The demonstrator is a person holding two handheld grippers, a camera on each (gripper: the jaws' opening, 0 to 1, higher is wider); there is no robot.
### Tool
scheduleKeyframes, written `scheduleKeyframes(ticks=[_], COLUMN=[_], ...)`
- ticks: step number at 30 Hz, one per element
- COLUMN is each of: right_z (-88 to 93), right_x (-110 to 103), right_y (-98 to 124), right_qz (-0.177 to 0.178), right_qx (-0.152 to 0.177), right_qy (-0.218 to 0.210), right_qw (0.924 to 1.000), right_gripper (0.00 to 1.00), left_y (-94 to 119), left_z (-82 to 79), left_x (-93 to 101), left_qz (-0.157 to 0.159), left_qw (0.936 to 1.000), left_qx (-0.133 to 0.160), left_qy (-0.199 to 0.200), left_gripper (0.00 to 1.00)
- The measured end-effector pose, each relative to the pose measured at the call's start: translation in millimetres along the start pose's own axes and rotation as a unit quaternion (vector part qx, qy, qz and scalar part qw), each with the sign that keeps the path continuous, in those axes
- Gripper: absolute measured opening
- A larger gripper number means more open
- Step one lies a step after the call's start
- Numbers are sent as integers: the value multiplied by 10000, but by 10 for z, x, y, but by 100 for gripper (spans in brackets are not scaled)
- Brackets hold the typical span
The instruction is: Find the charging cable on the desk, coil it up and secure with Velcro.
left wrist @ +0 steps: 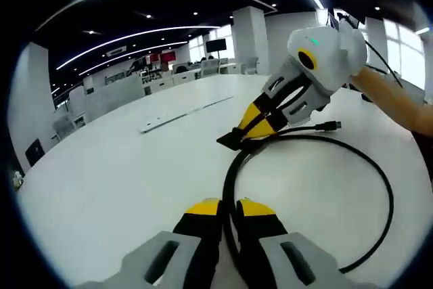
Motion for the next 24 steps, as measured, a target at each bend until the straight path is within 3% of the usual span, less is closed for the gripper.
scheduleKeyframes(ticks=[11,24], right_z=[47,40], right_x=[15,77], right_y=[-4,-26], right_qz=[-369,-625], right_qx=[95,103], right_qy=[-580,-499], right_qw=[9976,9967], right_gripper=[5,9], left_y=[0,-4], left_z=[-1,1], left_x=[-7,-34], left_qz=[-12,-21], left_qw=[10000,9999], left_qx=[2,33], left_qy=[47,119], left_gripper=[10,10])
Point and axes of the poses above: the point that each gripper's makers call its tool centre point, and the gripper's own axes: y roughly backward along the fingers, x roughly to its right, z roughly out of its underside, the point moved 4 cm from there along y, roughly backward along the fingers, and after that the axes turned 7 degrees about -x, right-handed, at the moved point
